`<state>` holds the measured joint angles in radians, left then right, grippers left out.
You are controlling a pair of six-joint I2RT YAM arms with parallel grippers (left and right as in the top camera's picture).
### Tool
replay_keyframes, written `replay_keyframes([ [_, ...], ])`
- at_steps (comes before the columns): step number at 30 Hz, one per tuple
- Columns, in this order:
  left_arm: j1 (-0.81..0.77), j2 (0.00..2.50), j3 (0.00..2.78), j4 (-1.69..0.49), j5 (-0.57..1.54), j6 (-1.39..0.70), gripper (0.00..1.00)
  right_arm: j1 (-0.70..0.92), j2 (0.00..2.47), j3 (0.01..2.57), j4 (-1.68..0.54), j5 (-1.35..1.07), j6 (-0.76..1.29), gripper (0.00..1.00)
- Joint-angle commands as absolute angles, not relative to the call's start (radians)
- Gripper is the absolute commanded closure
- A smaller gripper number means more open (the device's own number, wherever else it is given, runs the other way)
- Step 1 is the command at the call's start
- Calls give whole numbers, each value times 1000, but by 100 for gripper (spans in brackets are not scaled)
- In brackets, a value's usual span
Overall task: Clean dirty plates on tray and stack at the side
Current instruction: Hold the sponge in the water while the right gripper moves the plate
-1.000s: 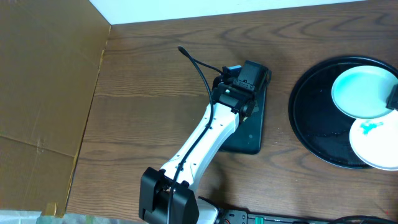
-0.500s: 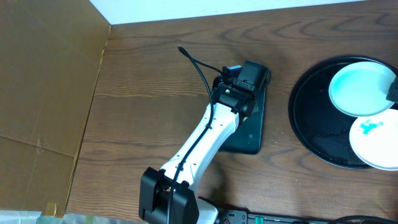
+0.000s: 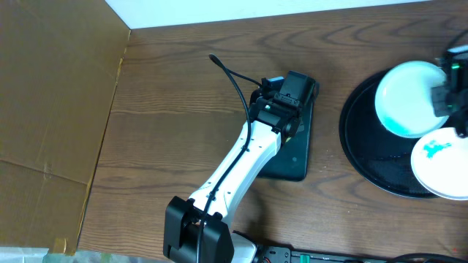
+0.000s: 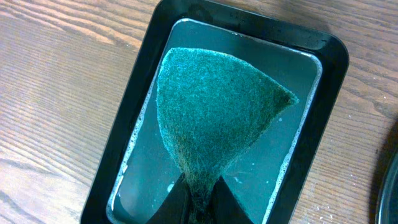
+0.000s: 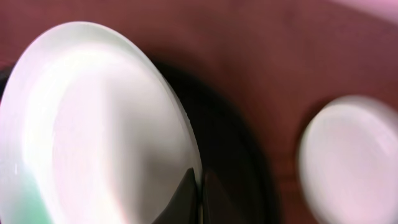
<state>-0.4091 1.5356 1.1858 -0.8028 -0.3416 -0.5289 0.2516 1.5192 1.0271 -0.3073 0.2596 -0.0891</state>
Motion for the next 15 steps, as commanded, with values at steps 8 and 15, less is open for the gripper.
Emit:
replay_keyframes([
  [8, -404, 1536, 1180, -799, -349, -563, 93, 585, 1460, 1033, -75, 1039, -664, 99],
  [15, -404, 1536, 1180, -799, -349, -563, 92, 688, 1460, 1033, 88, 1163, -998, 99],
])
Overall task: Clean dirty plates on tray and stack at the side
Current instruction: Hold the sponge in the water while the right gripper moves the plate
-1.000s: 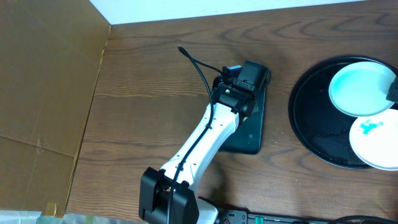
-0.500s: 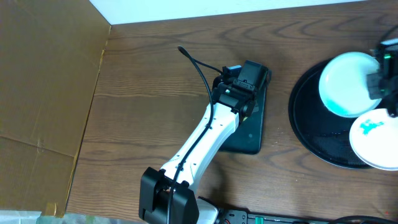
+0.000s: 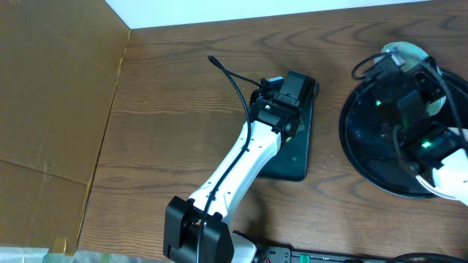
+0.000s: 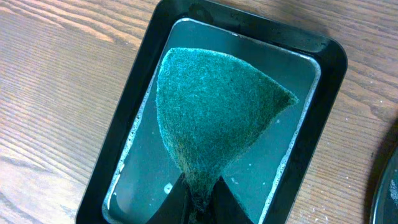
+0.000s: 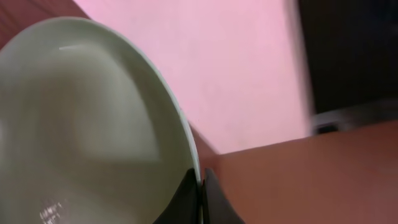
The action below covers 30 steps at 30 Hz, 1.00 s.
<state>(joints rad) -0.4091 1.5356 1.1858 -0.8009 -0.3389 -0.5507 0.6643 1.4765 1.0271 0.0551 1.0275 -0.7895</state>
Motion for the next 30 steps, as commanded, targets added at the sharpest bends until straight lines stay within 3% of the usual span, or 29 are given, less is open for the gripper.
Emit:
replay_keyframes([
  [1, -404, 1536, 1180, -799, -349, -563, 93, 697, 1460, 1033, 116, 1177, -1036, 99],
  [6, -404, 1536, 1180, -798, -349, -563, 93, 727, 1460, 1033, 271, 1232, -1237, 99],
  [11, -404, 1536, 1180, -793, -349, -563, 93, 731, 1460, 1033, 307, 1234, -1239, 99],
  [13, -404, 1536, 1180, -791, -349, -563, 93, 714, 1460, 1033, 264, 1222, -1092, 99],
  [15, -404, 1536, 1180, -791, -349, -563, 93, 662, 1460, 1032, 115, 1122, -777, 99],
  [19, -404, 1536, 1180, -788, -349, -562, 93, 475, 1467, 1032, -257, 559, -483, 99],
  [23, -404, 1536, 1180, -788, -349, -562, 92, 299, 1441, 1032, -264, 451, -14, 99],
  [30, -404, 1536, 1180, -788, -349, -562, 93, -96, 1396, 1032, -179, -186, 279, 99],
])
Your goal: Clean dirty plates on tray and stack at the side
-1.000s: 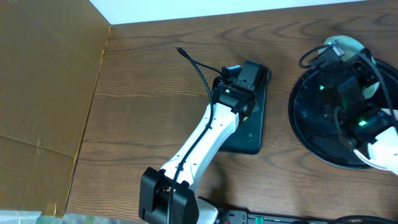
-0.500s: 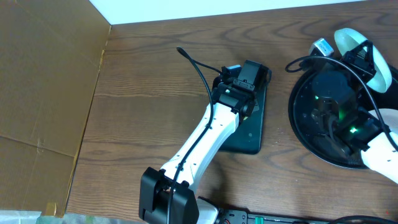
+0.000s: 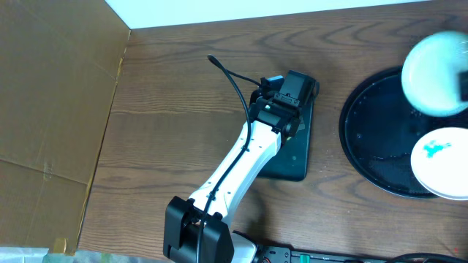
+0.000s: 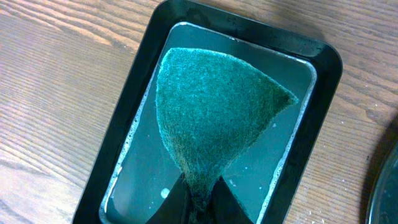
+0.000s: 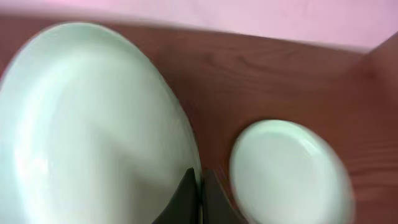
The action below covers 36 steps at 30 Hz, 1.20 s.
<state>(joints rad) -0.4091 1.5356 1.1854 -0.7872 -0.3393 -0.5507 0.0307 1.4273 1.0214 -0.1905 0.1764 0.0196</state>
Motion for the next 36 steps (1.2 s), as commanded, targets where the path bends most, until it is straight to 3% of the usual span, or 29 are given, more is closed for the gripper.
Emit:
replay_keyframes([
  [1, -404, 1536, 1180, -788, -349, -562, 93, -152, 1402, 1032, -179, -225, 316, 99],
  [11, -404, 1536, 1180, -788, -349, -563, 93, -562, 1554, 1032, -269, -222, 598, 98],
  [25, -404, 1536, 1180, -788, -349, -563, 93, -614, 1809, 1032, -181, -153, 616, 99],
  [26, -404, 1536, 1180, -788, -349, -563, 93, -614, 1821, 1032, -170, -154, 612, 95],
  [27, -404, 1536, 1180, -788, -349, -563, 93, -614, 1831, 1032, -162, -154, 612, 83],
  [31, -404, 1536, 1180, -776, -349, -563, 93, -612, 1832, 1032, -149, -233, 514, 15],
  [33, -404, 1536, 1180, -770, -349, -563, 93, -611, 1810, 1032, -160, -299, 477, 4],
  [36, -404, 1536, 1180, -770, -349, -563, 93, -608, 1737, 1032, -213, -307, 491, 1],
])
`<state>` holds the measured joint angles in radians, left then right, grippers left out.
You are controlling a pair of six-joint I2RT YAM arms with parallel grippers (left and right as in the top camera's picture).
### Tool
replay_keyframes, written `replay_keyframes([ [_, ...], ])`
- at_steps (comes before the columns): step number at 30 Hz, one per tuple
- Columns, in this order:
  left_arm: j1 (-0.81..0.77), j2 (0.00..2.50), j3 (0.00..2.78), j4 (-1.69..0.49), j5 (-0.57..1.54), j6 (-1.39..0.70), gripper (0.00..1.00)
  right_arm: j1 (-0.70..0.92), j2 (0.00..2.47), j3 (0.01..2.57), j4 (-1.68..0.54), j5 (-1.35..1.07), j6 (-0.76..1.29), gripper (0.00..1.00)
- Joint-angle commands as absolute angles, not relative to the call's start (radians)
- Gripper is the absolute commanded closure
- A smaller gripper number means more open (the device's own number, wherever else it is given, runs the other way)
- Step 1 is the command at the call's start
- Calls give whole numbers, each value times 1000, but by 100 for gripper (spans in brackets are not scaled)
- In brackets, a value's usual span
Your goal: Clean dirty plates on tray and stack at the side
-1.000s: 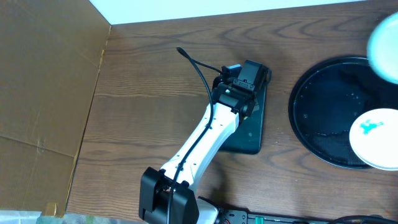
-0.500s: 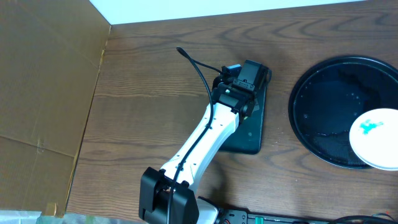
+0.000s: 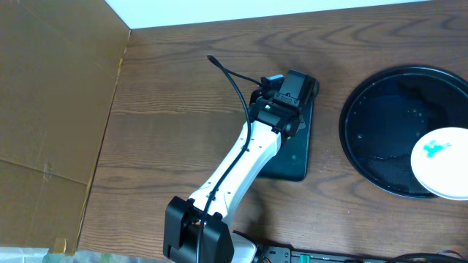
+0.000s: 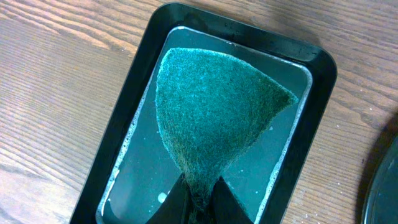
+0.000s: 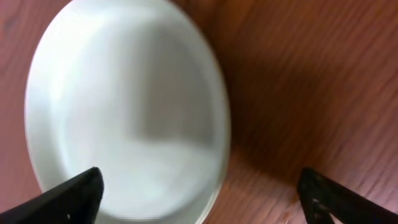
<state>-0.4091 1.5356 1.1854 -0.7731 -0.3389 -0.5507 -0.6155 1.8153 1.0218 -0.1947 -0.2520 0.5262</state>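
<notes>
My left gripper [image 4: 200,199] is shut on a green scouring sponge [image 4: 211,118], held over a black rectangular tray of soapy water [image 4: 320,124]. In the overhead view the left gripper [image 3: 289,91] stands over that tray. The round black tray [image 3: 380,117] at the right holds one white plate with a teal stain [image 3: 441,169] at its lower right. My right gripper [image 5: 199,196] is open above a clean white plate [image 5: 124,106] that lies on the wooden surface. The right arm is outside the overhead view.
A brown cardboard wall [image 3: 51,109] fills the left side of the overhead view. A black cable [image 3: 232,77] arcs up from the left arm. The left arm's base [image 3: 197,230] sits at the front edge of the wooden table [image 3: 183,109].
My right gripper was shut on the rim of the white plate at the round tray's far right edge. Now it is open, the plate lies below it, and the arm has left the overhead view.
The right gripper first held a white plate over the round tray, then tilted at the tray's far side, then at its far right near another white plate on the table. Now the plate is let go. The left gripper kept the sponge over the water tray throughout.
</notes>
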Motion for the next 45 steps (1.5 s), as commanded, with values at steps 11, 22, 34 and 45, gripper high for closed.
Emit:
replay_keyframes([
  [11, -404, 1536, 1180, -772, -348, -582, 93, -453, 1267, 1032, -598, -155, 440, 1],
  [22, -404, 1536, 1180, -759, -348, -601, 93, -236, 1147, 851, -872, 4, 485, 1],
  [34, -404, 1536, 1180, -761, -348, -601, 93, -208, 1153, 573, -670, -30, 592, 11],
  [45, -404, 1536, 1180, -760, -348, -601, 93, -208, 1183, 506, -539, -35, 636, 54],
])
